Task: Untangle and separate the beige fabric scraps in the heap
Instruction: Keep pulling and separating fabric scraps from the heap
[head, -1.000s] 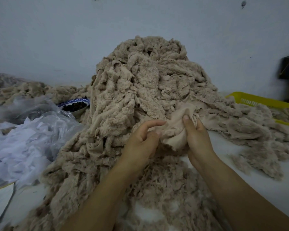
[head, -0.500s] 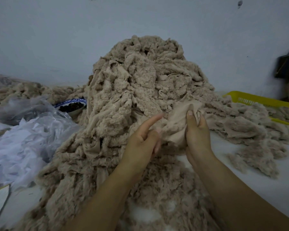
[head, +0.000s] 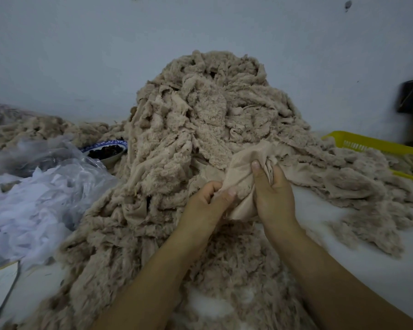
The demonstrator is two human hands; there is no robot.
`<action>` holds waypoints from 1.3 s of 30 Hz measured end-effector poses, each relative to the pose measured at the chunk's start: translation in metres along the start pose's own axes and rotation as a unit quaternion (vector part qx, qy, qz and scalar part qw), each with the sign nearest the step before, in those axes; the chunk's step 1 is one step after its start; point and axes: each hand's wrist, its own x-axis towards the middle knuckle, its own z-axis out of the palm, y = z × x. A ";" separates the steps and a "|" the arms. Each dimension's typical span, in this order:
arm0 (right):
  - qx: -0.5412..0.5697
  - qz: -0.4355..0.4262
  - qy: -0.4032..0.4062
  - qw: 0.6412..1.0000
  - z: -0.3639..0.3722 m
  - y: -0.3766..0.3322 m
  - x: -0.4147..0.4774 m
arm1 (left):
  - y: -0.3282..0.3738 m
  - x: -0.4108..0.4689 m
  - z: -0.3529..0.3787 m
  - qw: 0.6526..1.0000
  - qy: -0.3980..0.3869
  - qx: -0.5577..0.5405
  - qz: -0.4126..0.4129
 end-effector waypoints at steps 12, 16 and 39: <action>0.097 0.048 0.009 0.994 -0.004 0.006 0.012 | 0.004 -0.001 0.001 0.985 -0.060 0.137 0.088; 0.122 0.046 -0.012 0.991 -0.009 0.007 0.015 | 0.000 0.005 -0.003 0.997 0.073 0.015 0.032; 0.089 0.074 -0.107 0.988 -0.001 -0.001 -0.001 | 0.000 0.017 -0.018 0.976 0.158 -0.138 -0.058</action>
